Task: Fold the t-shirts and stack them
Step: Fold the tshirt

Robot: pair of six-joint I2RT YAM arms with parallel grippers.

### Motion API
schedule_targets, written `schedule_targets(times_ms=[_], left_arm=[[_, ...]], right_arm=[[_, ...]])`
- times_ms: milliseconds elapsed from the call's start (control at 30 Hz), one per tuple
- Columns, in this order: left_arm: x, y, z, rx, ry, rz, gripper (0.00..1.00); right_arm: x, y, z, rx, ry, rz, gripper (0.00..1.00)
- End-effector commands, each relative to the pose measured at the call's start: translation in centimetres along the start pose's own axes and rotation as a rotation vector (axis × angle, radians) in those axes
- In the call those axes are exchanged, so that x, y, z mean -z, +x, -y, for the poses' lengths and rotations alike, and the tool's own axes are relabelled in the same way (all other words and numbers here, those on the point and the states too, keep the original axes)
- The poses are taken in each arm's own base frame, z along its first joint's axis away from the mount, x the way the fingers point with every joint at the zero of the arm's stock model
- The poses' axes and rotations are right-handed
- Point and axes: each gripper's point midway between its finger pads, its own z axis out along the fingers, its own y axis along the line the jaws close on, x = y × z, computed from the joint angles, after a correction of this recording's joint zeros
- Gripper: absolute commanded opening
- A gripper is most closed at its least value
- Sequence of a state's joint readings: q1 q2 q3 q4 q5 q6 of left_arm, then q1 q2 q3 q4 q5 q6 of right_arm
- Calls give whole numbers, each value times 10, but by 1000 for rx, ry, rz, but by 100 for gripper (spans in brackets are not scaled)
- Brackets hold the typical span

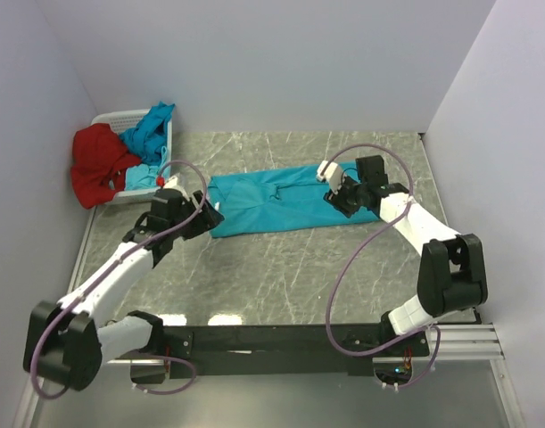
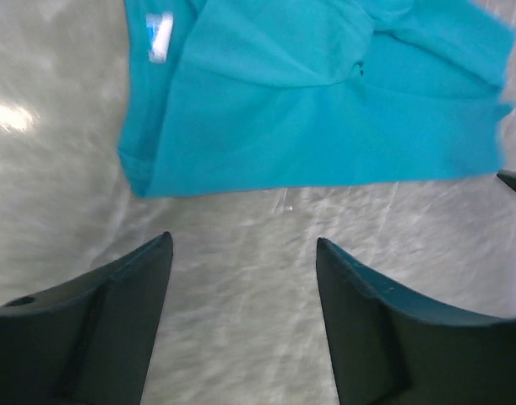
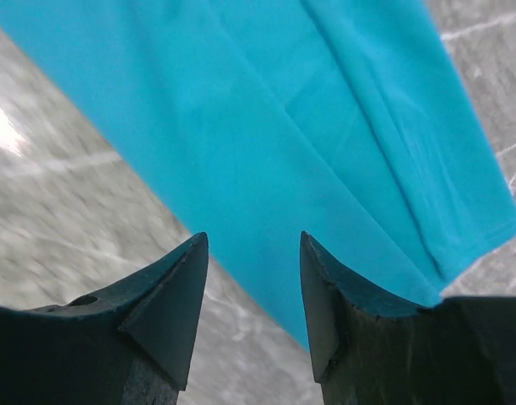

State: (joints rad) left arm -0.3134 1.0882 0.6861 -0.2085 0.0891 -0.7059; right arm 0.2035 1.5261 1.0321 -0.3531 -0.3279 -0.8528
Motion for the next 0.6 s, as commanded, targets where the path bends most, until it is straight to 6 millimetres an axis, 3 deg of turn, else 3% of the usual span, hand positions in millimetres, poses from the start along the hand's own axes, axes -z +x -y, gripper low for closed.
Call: schedule_targets(times_ms=[0,133,300,500,567], left_arm=[[-17,13,16,339,60,-47,69],[-40,28,-1,479,-18,-75,58],[-61,48,-28,559,-148,-95,57],[-86,57,-52,562,-282,-104,56],[-95,53,-70,540,-368,-60,54]], right_arm=[[17,-39,-5,-141,-19,141,54],[23,-40,-5,-170,-18,166,54],[28,-31,-3,-209,-33,184,54],[35,-22,-1,-228,-40,200,55],[39,-20,2,-245,-40,214,54]])
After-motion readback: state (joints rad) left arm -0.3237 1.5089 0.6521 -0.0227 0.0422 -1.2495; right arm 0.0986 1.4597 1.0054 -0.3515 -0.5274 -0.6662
